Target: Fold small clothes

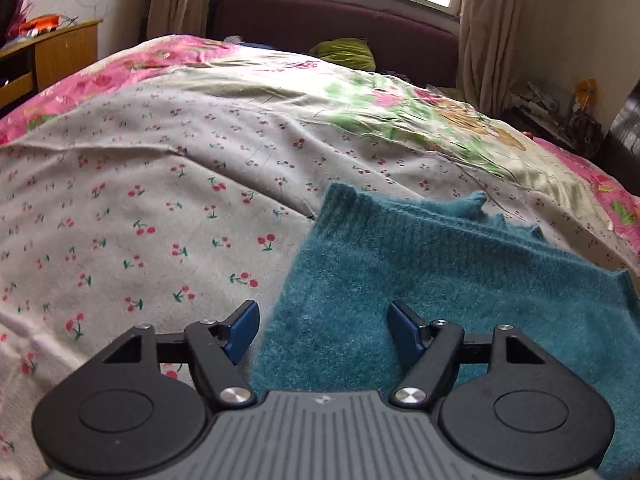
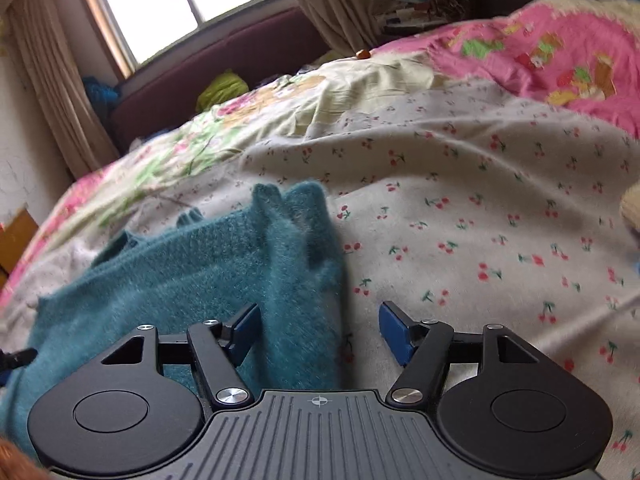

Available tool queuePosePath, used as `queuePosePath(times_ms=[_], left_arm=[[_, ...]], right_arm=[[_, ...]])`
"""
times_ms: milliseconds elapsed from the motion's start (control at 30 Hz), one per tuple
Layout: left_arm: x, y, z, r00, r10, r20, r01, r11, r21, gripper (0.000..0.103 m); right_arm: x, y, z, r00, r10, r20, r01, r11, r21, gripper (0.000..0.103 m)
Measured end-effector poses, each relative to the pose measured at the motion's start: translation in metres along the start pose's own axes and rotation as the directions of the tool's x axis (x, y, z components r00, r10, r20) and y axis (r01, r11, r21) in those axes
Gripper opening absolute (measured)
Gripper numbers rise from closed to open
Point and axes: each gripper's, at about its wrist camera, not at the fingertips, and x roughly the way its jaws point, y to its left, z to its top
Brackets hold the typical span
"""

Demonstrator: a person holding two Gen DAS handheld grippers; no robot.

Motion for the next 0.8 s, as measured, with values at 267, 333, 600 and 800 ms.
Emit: queuePosePath(times_ms=[267, 333, 600, 800], left_arm=[[-0.032, -0.024, 0.003, 0.995, -0.033, 0.093, 0.029, 0.999, 0.046, 0.081], [-0.039, -0.038, 0.001, 0.992, -0.073, 0.104, 0.066, 0.995, 0.074, 0.081], [-0.030, -0.103, -0.032, 0.980, -0.201, 0.002, 0.195, 0.953, 0.231, 0.081], [-0.028, -0.122, -0.039, 0.979, -0.203, -0.006, 0.198, 0.944, 0.264, 0.081]], right_arm=[[-0.006, -0.022, -0.010, 0.995, 0.102, -0.016, -0.100, 0.991, 0.087, 0.066], [-0.006, -0.027, -0.011, 0.991, 0.131, -0.021, -0.128, 0.985, 0.113, 0.066], [-0.017, -0.060, -0.014, 0.960, 0.273, -0.065, -0.252, 0.939, 0.233, 0.066], [0.001, -0.075, -0.013, 0.912, 0.402, -0.086, -0.354, 0.874, 0.333, 0.066]])
